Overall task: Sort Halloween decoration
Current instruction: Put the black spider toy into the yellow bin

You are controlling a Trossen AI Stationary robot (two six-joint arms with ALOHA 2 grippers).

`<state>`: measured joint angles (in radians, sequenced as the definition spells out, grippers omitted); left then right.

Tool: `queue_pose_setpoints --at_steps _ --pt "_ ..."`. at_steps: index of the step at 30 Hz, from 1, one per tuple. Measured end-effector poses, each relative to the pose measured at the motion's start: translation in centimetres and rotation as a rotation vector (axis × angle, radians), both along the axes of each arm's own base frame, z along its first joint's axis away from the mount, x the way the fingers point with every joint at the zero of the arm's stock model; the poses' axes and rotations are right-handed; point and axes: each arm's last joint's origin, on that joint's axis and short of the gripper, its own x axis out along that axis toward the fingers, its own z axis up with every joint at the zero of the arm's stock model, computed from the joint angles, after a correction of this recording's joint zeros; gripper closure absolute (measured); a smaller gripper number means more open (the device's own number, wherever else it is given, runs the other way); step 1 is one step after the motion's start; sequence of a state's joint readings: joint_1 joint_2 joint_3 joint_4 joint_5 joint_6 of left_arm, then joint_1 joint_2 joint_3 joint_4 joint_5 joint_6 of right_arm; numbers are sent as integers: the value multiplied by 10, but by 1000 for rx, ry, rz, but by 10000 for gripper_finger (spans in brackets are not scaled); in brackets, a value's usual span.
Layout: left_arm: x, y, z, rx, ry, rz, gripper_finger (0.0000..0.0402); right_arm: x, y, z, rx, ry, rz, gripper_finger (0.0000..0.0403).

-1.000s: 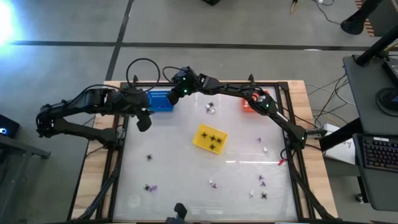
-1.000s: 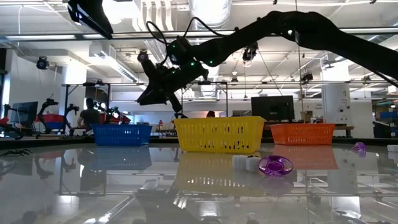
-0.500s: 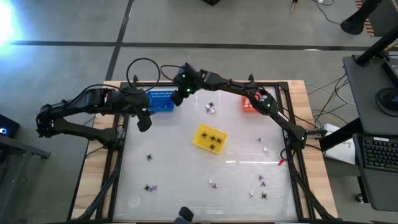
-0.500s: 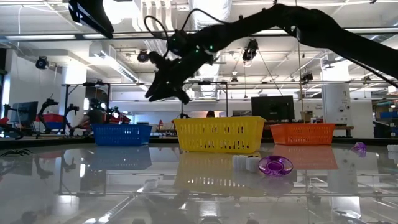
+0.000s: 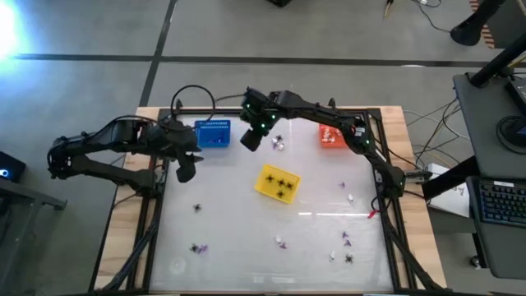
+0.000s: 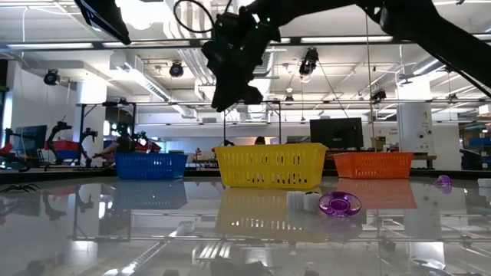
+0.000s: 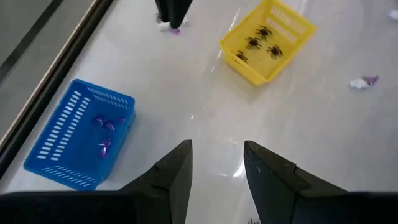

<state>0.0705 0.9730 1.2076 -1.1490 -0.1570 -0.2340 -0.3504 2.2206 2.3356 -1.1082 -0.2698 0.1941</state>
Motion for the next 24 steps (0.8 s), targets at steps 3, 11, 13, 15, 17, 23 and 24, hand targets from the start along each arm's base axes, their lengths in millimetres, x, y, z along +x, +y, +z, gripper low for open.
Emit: queue_pose_setpoints --at_steps 3,11,13,15,17,23,24 --pt "0 -6 -1 -8 14 -34 274 -2 17 5 -28 54 5 325" --pt "-3 -29 -12 -73 76 -114 274 2 65 8 0 109 37 325" --pt "-5 -36 -16 -93 95 -124 274 3 77 8 12 123 41 325" --pt "-7 -43 -22 -125 125 -132 274 2 89 10 29 146 38 325" --pt "-9 -48 -27 -168 165 -144 274 -1 101 14 43 162 25 326" --pt "-15 -61 -39 -213 232 -172 274 -12 140 41 -22 128 -35 326" --pt "-15 -62 -42 -212 244 -172 274 -16 145 47 -34 123 -49 326"
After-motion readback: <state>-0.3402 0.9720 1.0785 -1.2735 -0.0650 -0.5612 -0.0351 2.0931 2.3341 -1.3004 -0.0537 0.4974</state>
